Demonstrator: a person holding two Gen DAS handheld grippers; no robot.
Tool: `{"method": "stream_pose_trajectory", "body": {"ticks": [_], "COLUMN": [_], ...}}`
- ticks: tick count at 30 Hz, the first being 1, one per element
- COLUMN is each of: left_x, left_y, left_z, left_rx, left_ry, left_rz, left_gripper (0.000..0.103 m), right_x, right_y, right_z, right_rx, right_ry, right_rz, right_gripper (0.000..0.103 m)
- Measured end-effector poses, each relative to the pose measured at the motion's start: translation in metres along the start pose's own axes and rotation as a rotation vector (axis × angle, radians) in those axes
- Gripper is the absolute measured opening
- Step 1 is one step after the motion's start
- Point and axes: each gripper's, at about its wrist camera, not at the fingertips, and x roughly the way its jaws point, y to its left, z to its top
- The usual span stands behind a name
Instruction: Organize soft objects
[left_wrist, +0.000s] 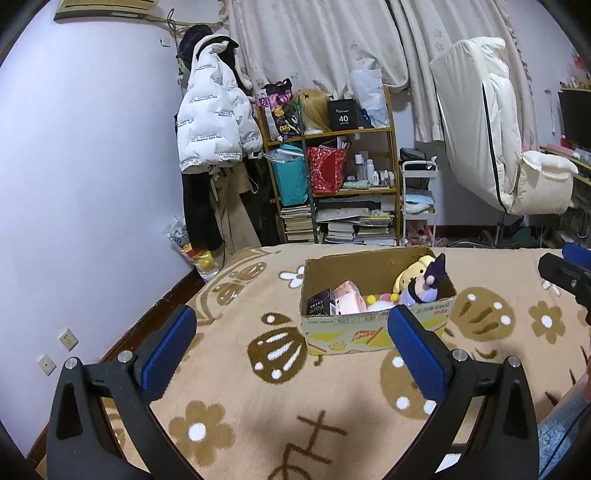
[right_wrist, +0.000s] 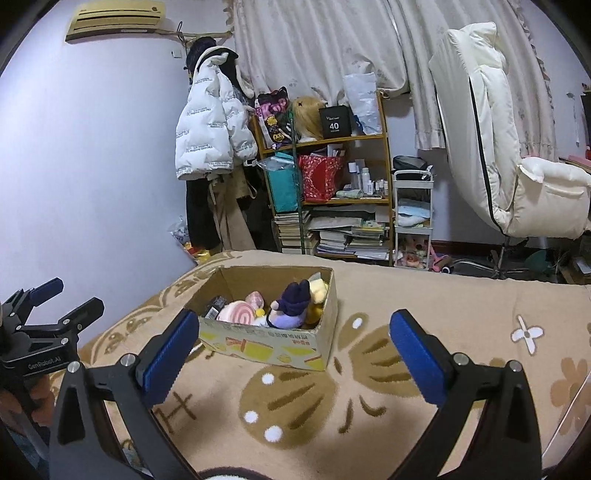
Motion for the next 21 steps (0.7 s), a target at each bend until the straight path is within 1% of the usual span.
{"method": "stream_pose_trajectory", "body": {"ticks": [6, 13, 15, 21], "left_x": [0.008, 0.02, 0.021, 0.027], "left_y": [-0.002, -0.005, -0.004, 0.0], "left_z": [-0.005, -0.008, -0.009, -0.011], "left_rx": [0.006, 0.023, 0.019, 0.0], "left_ry": [0.003, 0.014, 0.016, 0.023], "left_rz": [0.0, -0.011, -0.008, -0.011], "left_gripper": [0.102, 0.102, 0.102, 0.102], "right_x": [0.004, 0.009, 0.009, 0.01], "right_y": [-0.009, -0.016, -0.017, -0.02], "right_z": [-0.008, -0.011, -0.011, -0.011], "right_rx": [0.026, 0.046, 0.046, 0.056], "right_ry": [0.028, 0.032, 0.025, 0.042], "right_rz": [-0.014, -0.024, -0.025, -0.032], "right_gripper": [0.103, 0.103, 0.103, 0.103]}}
